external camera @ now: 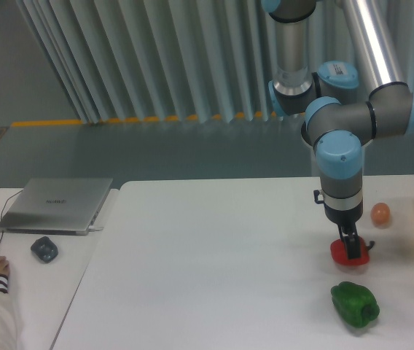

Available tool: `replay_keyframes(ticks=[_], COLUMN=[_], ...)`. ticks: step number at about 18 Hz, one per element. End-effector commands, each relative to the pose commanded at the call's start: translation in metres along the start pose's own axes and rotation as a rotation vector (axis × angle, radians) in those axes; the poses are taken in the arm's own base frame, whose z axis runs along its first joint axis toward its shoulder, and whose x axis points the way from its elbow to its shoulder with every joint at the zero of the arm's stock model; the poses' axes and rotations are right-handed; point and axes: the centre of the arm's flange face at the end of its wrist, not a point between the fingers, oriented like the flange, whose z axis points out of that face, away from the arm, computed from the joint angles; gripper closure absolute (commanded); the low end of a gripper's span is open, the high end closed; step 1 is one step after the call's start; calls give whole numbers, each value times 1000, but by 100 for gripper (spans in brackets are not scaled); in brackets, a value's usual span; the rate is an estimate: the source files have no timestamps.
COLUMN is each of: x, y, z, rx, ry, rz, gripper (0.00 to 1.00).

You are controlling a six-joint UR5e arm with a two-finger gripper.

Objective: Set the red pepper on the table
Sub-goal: 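Lower the red pepper onto the table beside the orange fruit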

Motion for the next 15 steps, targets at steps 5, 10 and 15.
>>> replay_keyframes(ticks=[5, 10, 15], x=[-8, -14, -17], y=[1, 0, 5], z=[-32, -61, -70], rx=[5, 25, 33], ry=[-64, -120, -140], rz=[-44, -51, -53], gripper=[0, 0, 0])
